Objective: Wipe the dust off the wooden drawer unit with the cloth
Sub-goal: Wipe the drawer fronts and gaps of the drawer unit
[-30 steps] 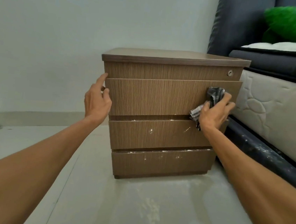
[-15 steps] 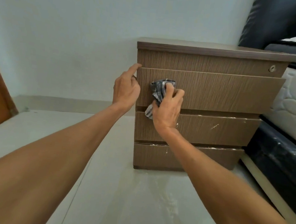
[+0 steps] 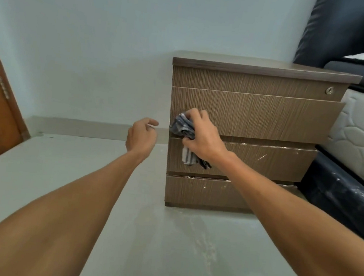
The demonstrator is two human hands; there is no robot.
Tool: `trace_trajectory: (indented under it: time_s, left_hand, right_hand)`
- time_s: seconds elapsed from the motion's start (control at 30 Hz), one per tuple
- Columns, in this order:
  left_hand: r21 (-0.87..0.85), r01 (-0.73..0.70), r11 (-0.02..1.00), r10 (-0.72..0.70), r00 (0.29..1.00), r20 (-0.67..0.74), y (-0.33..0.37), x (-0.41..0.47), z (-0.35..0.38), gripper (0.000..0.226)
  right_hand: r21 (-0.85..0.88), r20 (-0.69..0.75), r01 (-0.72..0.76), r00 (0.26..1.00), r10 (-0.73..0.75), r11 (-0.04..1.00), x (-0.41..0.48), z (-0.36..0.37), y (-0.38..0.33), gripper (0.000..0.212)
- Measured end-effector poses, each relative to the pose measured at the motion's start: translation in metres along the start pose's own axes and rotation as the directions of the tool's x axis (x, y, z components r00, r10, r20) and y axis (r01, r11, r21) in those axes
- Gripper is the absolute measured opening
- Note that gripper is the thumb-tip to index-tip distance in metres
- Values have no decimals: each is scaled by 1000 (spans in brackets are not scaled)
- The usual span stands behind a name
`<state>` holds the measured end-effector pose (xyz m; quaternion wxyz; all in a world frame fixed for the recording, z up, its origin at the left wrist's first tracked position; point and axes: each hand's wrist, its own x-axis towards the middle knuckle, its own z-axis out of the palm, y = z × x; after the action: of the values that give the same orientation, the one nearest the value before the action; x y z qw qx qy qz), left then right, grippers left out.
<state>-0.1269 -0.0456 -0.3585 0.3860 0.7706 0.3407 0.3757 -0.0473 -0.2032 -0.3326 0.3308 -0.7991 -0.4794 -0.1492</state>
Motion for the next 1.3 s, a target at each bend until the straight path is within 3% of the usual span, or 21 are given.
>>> trace_trajectory:
  time_s: [0.13, 0.3, 0.63, 0.8, 0.93, 1.07, 1.17, 1.3]
  left_hand:
    - [132, -159, 978, 131, 971, 202, -6, -13, 16, 37]
    - [195, -188, 963, 128, 950, 286, -5, -21, 28, 42]
    - [321, -188, 928, 103, 959, 263, 4, -34, 25, 50]
    - [315, -211, 925, 138, 961, 239, 7, -40, 17, 33]
    - [261, -170, 950, 104, 963, 250, 4, -33, 16, 17]
    - [253, -212, 944, 148, 957, 251, 6, -28, 20, 15]
    - [384, -341, 858, 257, 932, 254, 13, -31, 22, 11]
    - [550, -547, 631, 450, 836, 315, 28, -43, 29, 19]
  right_hand:
    - [-60, -38, -49, 998, 47, 997, -17, -26, 20, 53]
    - [-129, -53, -52, 998, 46, 990, -30, -38, 31, 53]
    - [-184, -25, 31, 999, -36, 982, -24, -28, 7, 53]
    - [-234, 18, 79, 997, -77, 969, -14, -9, -9, 54]
    - [-382, 102, 84, 994, -48, 920, -18, 17, -12, 49]
    - [-519, 44, 66, 998, -50, 852, -30, 36, -3, 49]
    - [-562, 27, 76, 997, -74, 824, -32, 30, 7, 50]
    - [-575, -7, 25, 999, -35, 818, -42, 20, 21, 55]
